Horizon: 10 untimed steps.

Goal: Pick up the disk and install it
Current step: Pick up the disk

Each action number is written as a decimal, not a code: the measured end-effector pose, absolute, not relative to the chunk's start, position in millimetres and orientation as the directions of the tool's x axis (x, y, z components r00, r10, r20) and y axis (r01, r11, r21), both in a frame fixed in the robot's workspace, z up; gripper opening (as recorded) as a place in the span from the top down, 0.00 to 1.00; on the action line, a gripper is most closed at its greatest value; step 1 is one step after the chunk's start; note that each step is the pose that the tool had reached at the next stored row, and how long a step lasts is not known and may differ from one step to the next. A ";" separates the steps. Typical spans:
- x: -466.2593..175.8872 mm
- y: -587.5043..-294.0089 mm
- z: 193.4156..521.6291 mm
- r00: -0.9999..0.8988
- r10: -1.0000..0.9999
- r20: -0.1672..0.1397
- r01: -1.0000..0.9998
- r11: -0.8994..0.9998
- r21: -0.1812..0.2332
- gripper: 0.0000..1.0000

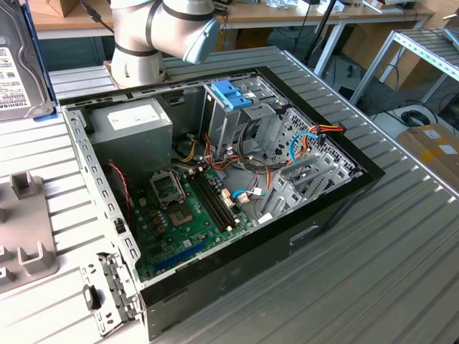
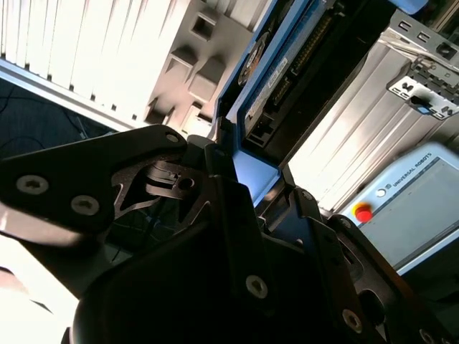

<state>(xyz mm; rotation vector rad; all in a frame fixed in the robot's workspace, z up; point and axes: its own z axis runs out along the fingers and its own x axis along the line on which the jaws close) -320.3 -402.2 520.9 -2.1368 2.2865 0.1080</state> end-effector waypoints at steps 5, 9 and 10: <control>-316.7 -402.2 520.9 -0.069 -0.996 -0.054 -0.997 0.066 0.043 0.63; -312.6 -402.2 520.8 -0.069 -0.996 -0.053 -0.997 0.066 0.043 0.63; -311.8 -402.2 520.8 -0.069 -0.996 -0.053 -0.997 0.066 0.043 0.63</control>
